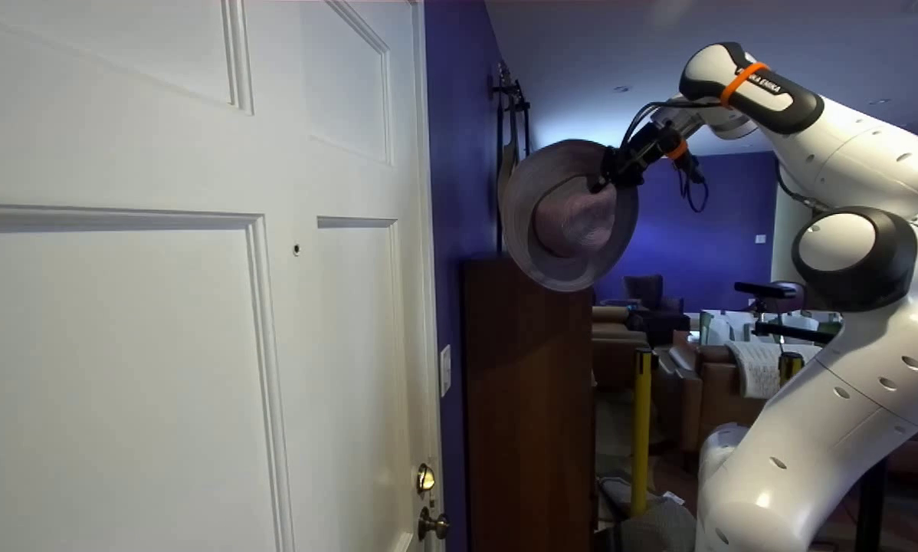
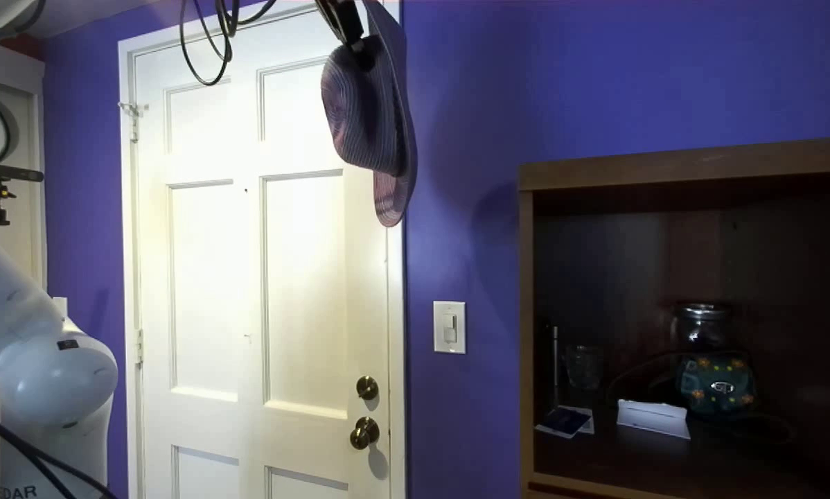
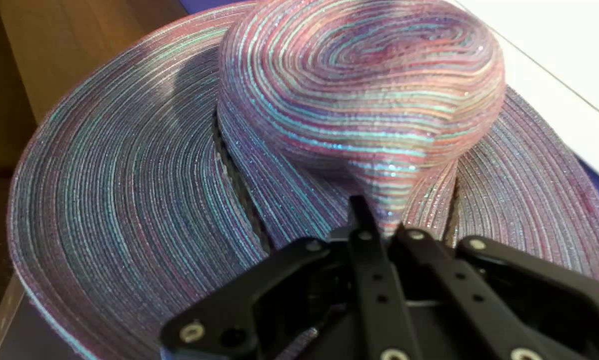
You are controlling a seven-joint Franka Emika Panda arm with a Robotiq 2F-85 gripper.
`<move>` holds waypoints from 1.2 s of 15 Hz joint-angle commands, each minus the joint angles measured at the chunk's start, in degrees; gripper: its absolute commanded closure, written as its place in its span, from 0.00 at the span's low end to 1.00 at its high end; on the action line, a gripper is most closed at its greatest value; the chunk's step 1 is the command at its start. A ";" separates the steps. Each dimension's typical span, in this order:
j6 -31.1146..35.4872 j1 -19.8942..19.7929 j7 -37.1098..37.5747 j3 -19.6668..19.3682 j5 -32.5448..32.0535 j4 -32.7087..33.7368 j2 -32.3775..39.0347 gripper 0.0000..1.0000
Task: Put the hat on the top of the shelf
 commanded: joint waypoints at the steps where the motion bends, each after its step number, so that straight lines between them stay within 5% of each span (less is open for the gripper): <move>1: -4.80 4.46 -0.06 -6.68 6.27 11.44 8.35 0.99; 7: -15.00 15.67 5.33 -25.15 10.51 24.46 18.78 0.99; 12: -7.06 22.74 -0.48 -37.84 7.25 25.06 21.99 0.99; 15: 1.97 26.48 -4.39 -43.35 5.44 24.31 22.67 0.99; 16: -2.20 23.66 -2.38 -39.64 6.76 23.17 21.75 0.96; 18: 0.76 25.05 -3.68 -41.95 6.38 23.16 22.19 0.96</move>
